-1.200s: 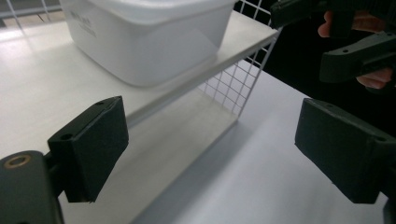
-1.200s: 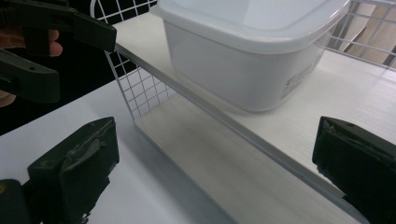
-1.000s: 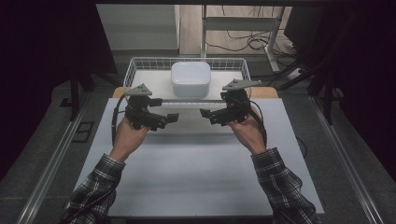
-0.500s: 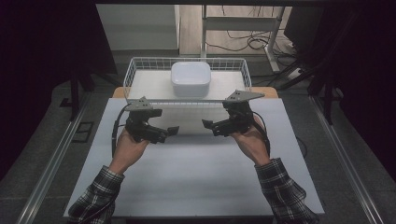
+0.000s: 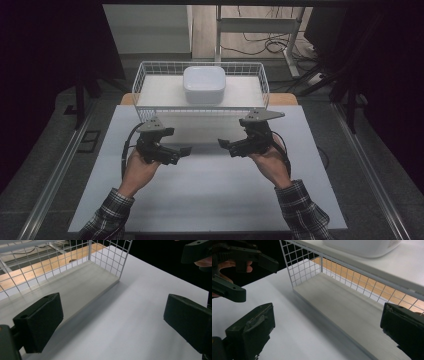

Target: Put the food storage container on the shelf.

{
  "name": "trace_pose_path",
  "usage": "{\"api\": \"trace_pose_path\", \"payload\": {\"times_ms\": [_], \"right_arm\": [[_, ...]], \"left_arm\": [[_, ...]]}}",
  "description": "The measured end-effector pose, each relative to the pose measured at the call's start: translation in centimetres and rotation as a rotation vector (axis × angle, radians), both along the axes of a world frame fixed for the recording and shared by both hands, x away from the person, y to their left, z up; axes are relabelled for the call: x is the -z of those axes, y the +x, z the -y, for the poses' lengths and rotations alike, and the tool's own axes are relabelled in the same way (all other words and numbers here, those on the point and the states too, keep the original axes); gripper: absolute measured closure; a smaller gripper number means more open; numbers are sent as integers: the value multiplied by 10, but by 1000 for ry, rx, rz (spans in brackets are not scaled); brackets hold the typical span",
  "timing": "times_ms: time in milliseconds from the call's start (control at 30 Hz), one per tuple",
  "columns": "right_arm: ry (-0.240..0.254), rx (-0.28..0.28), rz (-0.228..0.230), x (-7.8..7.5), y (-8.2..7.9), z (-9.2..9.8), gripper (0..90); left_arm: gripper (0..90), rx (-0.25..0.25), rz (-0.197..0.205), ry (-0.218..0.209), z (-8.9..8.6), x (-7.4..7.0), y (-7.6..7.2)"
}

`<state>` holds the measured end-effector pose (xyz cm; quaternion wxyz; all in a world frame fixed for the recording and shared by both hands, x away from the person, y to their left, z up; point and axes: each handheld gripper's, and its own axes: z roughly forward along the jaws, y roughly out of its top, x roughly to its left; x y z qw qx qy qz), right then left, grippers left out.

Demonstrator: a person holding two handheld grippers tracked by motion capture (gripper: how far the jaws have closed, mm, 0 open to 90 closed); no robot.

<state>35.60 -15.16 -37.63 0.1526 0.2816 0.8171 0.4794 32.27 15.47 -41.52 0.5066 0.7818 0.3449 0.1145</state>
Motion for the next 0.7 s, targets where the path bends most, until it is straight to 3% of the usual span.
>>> {"api": "trace_pose_path", "payload": {"times_ms": [400,700], "right_arm": [[13,-5,-26,29,-7,5,0],[41,3,-43,42,-12,16,0]], "left_arm": [[28,0,-24,-18,0,27,-10],[28,0,-37,3,-1,41,-18]]}}
